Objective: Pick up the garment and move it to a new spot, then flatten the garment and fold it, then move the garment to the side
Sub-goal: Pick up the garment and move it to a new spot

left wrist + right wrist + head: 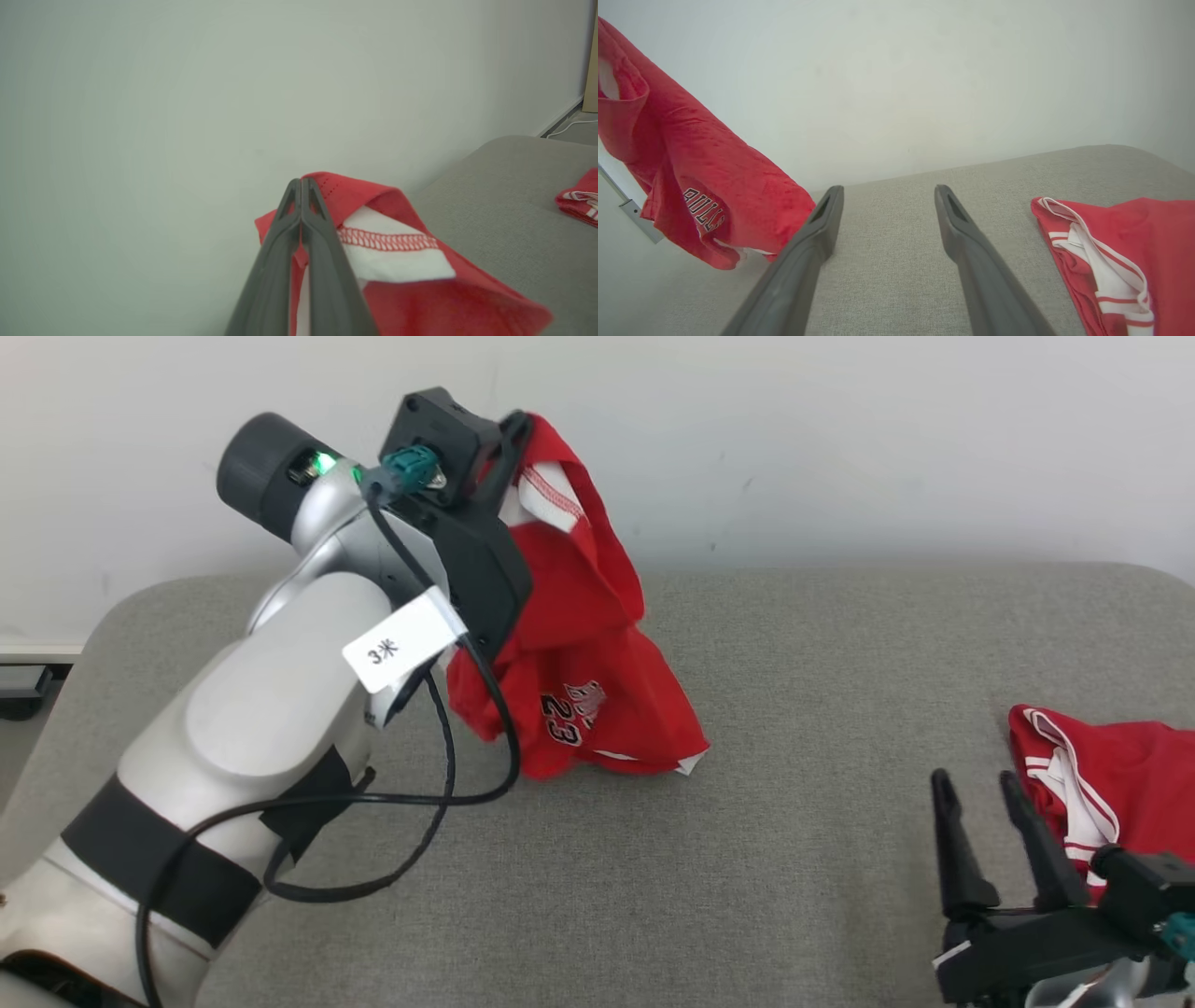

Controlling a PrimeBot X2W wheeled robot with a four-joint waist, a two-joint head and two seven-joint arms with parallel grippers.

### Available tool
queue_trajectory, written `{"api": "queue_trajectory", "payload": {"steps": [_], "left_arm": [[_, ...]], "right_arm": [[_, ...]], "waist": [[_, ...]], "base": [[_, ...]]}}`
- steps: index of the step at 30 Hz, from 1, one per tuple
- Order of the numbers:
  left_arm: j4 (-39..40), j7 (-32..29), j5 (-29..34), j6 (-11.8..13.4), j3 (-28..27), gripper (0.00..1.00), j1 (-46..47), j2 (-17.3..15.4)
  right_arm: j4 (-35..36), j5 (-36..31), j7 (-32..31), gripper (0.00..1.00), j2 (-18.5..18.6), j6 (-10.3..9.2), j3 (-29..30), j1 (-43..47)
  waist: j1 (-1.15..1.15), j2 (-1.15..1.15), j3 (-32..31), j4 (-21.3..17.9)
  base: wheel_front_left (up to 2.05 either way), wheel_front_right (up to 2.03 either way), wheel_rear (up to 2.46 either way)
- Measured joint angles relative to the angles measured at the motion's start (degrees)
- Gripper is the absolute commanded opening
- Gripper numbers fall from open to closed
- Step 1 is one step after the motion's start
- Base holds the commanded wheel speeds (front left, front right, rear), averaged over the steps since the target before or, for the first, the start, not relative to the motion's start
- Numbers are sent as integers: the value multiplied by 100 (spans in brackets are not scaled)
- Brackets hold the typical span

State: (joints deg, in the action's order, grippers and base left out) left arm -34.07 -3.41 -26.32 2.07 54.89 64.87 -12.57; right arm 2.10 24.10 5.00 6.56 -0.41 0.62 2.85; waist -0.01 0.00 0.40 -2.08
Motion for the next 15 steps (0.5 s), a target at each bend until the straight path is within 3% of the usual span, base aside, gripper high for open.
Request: {"api": "queue_trajectory", "payload": {"steps": [5,15], "left_arm": [[-32,-238,-111,-54,120,0,-248,263],[-637,-592,-475,156,51,0,-500,969]], "right_arm": [[31,-2,-56,100,-38,25,-171,-163],[116,-1,-99,100,-91,16,-193,-352]], "waist": [[0,0,52,-84],[2,1,428,-692]], "base": [[0,0,0],[0,0,0]]}}
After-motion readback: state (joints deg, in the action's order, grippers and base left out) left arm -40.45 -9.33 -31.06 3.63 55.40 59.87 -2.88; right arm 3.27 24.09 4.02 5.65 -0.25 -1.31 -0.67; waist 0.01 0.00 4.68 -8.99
